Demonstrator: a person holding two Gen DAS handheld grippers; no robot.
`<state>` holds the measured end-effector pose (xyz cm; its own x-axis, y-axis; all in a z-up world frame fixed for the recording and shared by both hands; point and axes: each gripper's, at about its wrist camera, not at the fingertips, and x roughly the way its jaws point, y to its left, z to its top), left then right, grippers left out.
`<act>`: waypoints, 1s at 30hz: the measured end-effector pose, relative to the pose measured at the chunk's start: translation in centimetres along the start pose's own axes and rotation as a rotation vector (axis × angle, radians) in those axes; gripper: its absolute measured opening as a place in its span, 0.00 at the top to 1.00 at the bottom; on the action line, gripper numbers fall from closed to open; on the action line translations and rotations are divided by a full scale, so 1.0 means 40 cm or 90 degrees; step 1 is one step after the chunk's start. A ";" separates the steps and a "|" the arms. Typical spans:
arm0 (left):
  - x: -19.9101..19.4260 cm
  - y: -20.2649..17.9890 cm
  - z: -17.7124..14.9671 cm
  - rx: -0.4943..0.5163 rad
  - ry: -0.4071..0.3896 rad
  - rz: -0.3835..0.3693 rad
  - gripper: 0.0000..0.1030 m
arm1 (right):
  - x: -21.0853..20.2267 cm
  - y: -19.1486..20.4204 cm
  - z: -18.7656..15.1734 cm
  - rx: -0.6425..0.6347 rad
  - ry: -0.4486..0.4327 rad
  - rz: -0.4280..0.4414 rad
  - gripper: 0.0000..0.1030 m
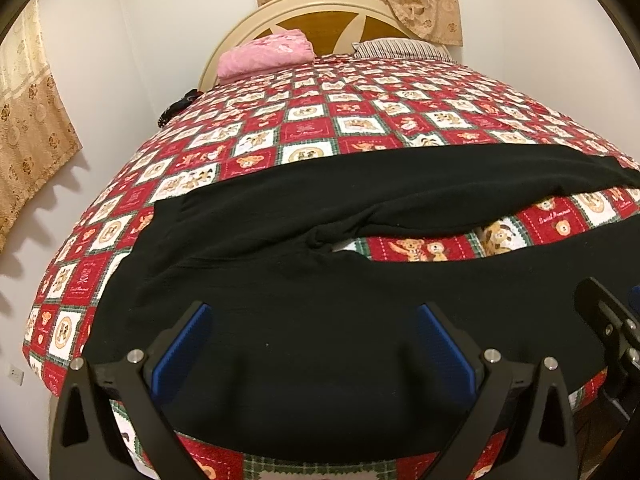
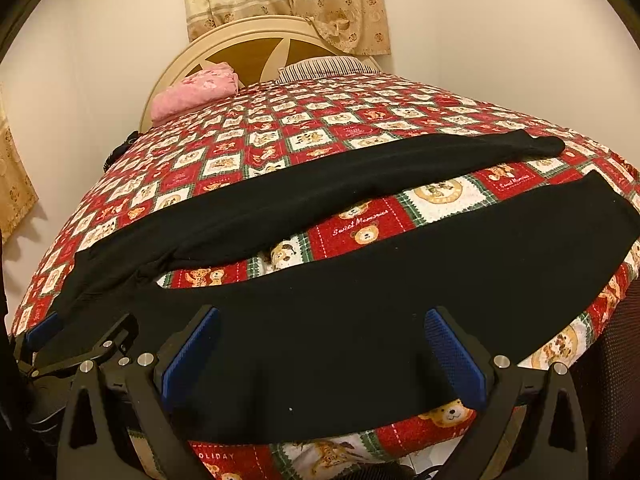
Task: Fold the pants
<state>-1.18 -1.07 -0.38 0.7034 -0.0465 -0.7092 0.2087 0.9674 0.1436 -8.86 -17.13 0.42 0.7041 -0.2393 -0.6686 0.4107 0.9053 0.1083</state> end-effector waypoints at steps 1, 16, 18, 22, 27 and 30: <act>0.000 0.000 0.000 0.000 0.000 0.000 0.00 | 0.000 0.000 -0.001 0.001 0.001 0.000 0.01; 0.017 0.006 -0.003 0.005 0.014 0.017 0.00 | 0.000 -0.001 -0.002 0.003 0.000 0.001 0.01; 0.021 0.010 -0.004 0.004 0.017 0.019 0.00 | 0.000 -0.002 -0.001 0.003 0.001 0.001 0.01; 0.030 0.016 -0.005 0.000 0.025 0.020 0.00 | 0.001 -0.002 -0.002 0.001 0.002 0.002 0.01; 0.039 0.028 -0.001 -0.006 0.030 0.024 0.00 | 0.010 0.001 0.004 -0.002 0.003 0.002 0.01; 0.047 0.040 0.005 -0.013 0.032 0.018 0.00 | 0.014 -0.006 0.016 0.001 -0.005 0.002 0.01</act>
<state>0.63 0.33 -1.35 0.6733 -0.0075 -0.7394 0.1759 0.9728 0.1504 -8.19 -17.70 0.48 0.7094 -0.2393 -0.6629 0.4096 0.9054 0.1115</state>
